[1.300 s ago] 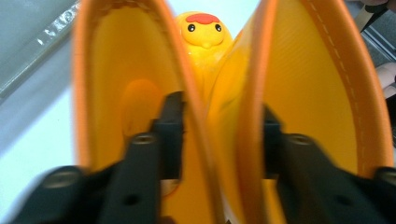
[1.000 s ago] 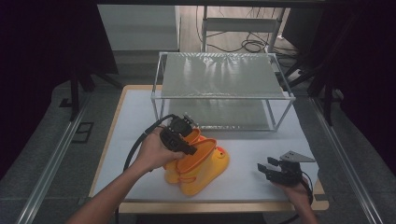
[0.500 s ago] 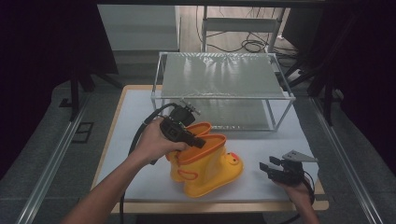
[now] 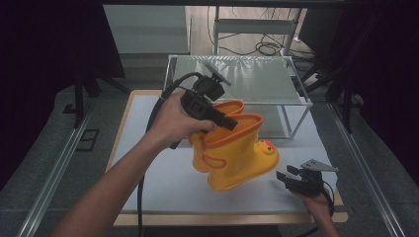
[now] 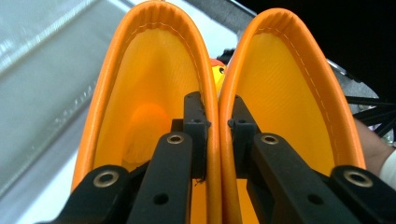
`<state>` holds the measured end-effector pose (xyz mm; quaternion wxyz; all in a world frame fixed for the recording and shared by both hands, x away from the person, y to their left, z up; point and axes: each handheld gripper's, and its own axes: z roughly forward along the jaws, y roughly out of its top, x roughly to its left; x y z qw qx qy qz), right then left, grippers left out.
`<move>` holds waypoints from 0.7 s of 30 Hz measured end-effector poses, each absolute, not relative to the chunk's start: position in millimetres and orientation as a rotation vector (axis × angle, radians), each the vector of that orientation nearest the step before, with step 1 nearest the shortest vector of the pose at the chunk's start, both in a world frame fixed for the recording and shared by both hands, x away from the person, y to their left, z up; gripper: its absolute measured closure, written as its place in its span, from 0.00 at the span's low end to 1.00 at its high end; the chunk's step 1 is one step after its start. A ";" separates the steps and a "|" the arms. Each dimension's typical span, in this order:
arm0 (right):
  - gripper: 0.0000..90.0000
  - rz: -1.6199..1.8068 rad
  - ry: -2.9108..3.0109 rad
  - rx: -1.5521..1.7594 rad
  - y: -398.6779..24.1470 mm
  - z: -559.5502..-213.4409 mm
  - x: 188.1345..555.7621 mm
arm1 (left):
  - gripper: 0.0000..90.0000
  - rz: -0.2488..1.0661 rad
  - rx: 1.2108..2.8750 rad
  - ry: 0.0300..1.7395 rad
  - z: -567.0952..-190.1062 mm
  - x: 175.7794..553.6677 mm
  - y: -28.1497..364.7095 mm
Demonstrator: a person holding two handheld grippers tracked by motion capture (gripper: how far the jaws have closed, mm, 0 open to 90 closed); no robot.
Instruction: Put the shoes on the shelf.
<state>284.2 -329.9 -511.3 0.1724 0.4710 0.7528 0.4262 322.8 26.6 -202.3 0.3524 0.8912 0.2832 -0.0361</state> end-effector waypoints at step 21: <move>0.47 1.242 2.103 1.366 -335.7 -508.8 285.1 | 0.91 0.046 2.133 0.989 -122.0 393.5 1.2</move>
